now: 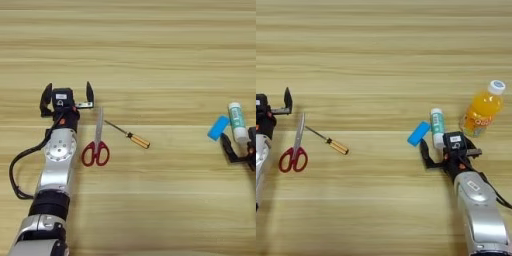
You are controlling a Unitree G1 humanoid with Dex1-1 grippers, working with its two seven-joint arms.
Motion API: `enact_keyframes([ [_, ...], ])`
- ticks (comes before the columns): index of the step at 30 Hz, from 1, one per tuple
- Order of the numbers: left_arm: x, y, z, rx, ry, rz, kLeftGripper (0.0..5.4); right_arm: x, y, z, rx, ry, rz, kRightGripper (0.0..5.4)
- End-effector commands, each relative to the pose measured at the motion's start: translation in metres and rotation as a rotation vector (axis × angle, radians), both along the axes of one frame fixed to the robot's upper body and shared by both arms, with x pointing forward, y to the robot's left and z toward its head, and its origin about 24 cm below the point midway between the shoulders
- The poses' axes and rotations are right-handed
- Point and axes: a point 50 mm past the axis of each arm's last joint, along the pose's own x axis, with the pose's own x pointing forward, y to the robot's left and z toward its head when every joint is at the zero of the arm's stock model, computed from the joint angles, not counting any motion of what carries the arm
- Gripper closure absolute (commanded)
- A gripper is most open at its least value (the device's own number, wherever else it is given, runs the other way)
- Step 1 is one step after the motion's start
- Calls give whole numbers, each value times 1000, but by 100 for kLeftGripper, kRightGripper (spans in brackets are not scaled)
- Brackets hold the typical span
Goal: Move the objects on the table
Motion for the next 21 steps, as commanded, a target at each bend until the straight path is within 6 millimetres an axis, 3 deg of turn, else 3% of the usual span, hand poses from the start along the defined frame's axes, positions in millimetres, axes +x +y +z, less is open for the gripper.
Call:
enact_keyframes([
  [1, 2, 1, 0, 10, 14, -3, 0, 2, 1, -6, 2, 26, 6, 1],
  [10, 2, 1, 0, 10, 13, -3, 0, 4, 0, -9, 11, 31, -1, 1],
  [21, 2, 1, 1, 10, 12, -3, 0, 5, 3, -13, 18, 47, 12, 131],
])
